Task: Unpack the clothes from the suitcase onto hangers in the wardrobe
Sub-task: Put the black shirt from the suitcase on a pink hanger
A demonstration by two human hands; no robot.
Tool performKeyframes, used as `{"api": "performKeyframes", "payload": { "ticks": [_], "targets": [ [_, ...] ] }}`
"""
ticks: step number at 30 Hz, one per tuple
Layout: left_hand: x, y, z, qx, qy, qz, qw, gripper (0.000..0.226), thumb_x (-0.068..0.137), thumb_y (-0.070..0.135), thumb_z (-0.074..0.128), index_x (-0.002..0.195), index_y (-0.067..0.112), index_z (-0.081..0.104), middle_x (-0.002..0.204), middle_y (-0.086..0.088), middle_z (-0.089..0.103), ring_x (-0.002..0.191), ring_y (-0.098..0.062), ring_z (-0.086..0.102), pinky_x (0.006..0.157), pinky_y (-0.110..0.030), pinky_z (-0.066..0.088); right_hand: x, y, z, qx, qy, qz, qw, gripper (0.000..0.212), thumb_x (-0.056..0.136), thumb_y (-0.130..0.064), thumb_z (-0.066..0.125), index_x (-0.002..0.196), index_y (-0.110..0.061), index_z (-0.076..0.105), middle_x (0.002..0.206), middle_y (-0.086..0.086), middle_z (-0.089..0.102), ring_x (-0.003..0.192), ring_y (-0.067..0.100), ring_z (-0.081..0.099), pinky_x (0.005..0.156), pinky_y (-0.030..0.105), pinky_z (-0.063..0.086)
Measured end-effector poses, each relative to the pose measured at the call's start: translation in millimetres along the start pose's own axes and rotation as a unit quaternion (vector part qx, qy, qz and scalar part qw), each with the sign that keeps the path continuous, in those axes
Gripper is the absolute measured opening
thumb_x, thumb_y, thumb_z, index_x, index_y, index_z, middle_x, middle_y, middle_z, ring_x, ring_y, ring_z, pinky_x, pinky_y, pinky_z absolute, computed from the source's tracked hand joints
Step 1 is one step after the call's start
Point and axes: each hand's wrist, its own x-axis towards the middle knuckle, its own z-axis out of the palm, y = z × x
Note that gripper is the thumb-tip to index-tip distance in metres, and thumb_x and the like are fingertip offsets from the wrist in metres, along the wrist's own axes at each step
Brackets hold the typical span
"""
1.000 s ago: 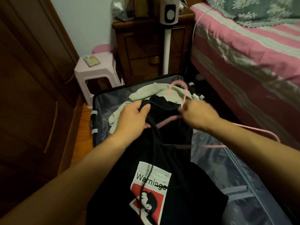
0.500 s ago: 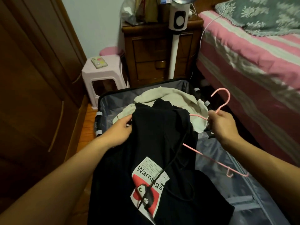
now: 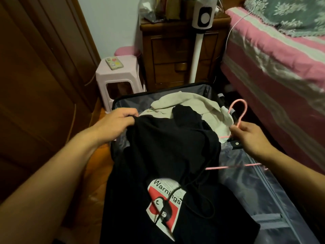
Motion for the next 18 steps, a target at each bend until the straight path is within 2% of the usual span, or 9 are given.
{"api": "performKeyframes", "payload": {
  "ticks": [2, 4, 6, 7, 8, 10, 12, 15, 18],
  "targets": [
    [-10, 16, -13, 0.109, -0.128, -0.045, 0.985, 0.024, 0.076, 0.034, 0.051, 0.084, 0.022, 0.07, 0.089, 0.0, 0.069, 0.089, -0.016, 0.064, 0.09, -0.045, 0.047, 2, 1, 4, -0.002, 0.003, -0.02, 1.0, 0.052, 0.078, -0.053, 0.055, 0.079, -0.001, 0.059, 0.072, 0.018, 0.062, 0.067, 0.035, 0.057, 0.071, 0.057, 0.052],
    [-20, 20, -20, 0.216, -0.282, -0.161, 0.921, 0.031, 0.086, 0.046, 0.056, 0.098, 0.024, 0.073, 0.101, 0.002, 0.071, 0.096, -0.014, 0.066, 0.096, -0.038, 0.05, 1, -3, 11, 0.061, 0.042, -0.017, 0.997, 0.045, 0.085, -0.043, 0.058, 0.078, 0.0, 0.057, 0.068, 0.011, 0.055, 0.065, 0.023, 0.049, 0.066, 0.045, 0.044],
    [-28, 14, -17, 0.234, -0.374, -0.243, 0.864, 0.03, 0.094, 0.056, 0.059, 0.105, 0.03, 0.071, 0.106, 0.008, 0.07, 0.101, -0.01, 0.065, 0.103, -0.034, 0.047, 0, -4, 20, 0.077, 0.036, -0.017, 0.996, 0.035, 0.097, -0.028, 0.057, 0.076, 0.0, 0.057, 0.065, 0.005, 0.05, 0.063, 0.017, 0.044, 0.065, 0.033, 0.036],
    [-29, 10, -13, 0.23, -0.384, -0.246, 0.86, 0.035, 0.092, 0.064, 0.056, 0.104, 0.034, 0.069, 0.106, 0.012, 0.069, 0.102, -0.007, 0.063, 0.105, -0.033, 0.045, -1, -3, 25, 0.067, 0.015, -0.015, 0.998, 0.032, 0.1, -0.023, 0.056, 0.074, -0.004, 0.057, 0.064, 0.003, 0.049, 0.061, 0.015, 0.042, 0.063, 0.031, 0.035],
    [-29, 4, -7, 0.231, -0.365, -0.23, 0.872, 0.043, 0.087, 0.073, 0.051, 0.103, 0.036, 0.067, 0.104, 0.016, 0.066, 0.101, -0.005, 0.061, 0.104, -0.032, 0.044, -1, -2, 29, 0.057, -0.008, -0.014, 0.998, 0.031, 0.1, -0.022, 0.055, 0.072, -0.009, 0.058, 0.063, 0.002, 0.049, 0.061, 0.015, 0.042, 0.063, 0.031, 0.035],
    [-24, -5, 9, 0.216, -0.248, -0.191, 0.925, 0.057, 0.083, 0.08, 0.042, 0.108, 0.035, 0.066, 0.107, 0.015, 0.065, 0.101, -0.005, 0.06, 0.1, -0.032, 0.045, -2, -3, 36, 0.045, -0.042, -0.021, 0.998, 0.031, 0.101, -0.021, 0.056, 0.07, -0.013, 0.057, 0.065, 0.004, 0.049, 0.065, 0.019, 0.042, 0.066, 0.034, 0.034],
    [-18, -13, 23, 0.146, -0.147, -0.16, 0.965, 0.053, 0.093, 0.072, 0.042, 0.118, 0.033, 0.068, 0.118, 0.014, 0.068, 0.109, -0.006, 0.062, 0.107, -0.033, 0.044, -3, -11, 42, 0.028, -0.066, -0.035, 0.997, 0.032, 0.101, -0.02, 0.055, 0.072, -0.007, 0.057, 0.068, 0.008, 0.048, 0.067, 0.019, 0.041, 0.067, 0.034, 0.034],
    [-16, -11, 35, 0.084, -0.18, -0.12, 0.973, 0.031, 0.099, 0.054, 0.054, 0.112, 0.035, 0.075, 0.111, 0.018, 0.073, 0.108, -0.002, 0.066, 0.108, -0.034, 0.046, -4, -21, 49, 0.007, -0.07, -0.073, 0.995, 0.034, 0.101, -0.019, 0.056, 0.077, 0.004, 0.057, 0.069, 0.009, 0.051, 0.066, 0.019, 0.045, 0.067, 0.034, 0.036],
    [-20, -11, 40, 0.051, -0.2, -0.146, 0.968, 0.016, 0.097, 0.033, 0.065, 0.102, 0.029, 0.08, 0.096, 0.013, 0.077, 0.095, -0.005, 0.071, 0.099, -0.032, 0.054, -7, -27, 53, -0.016, -0.064, -0.094, 0.993, 0.034, 0.1, -0.021, 0.056, 0.077, 0.003, 0.06, 0.068, 0.008, 0.053, 0.064, 0.014, 0.046, 0.066, 0.033, 0.037]
  ]
}}
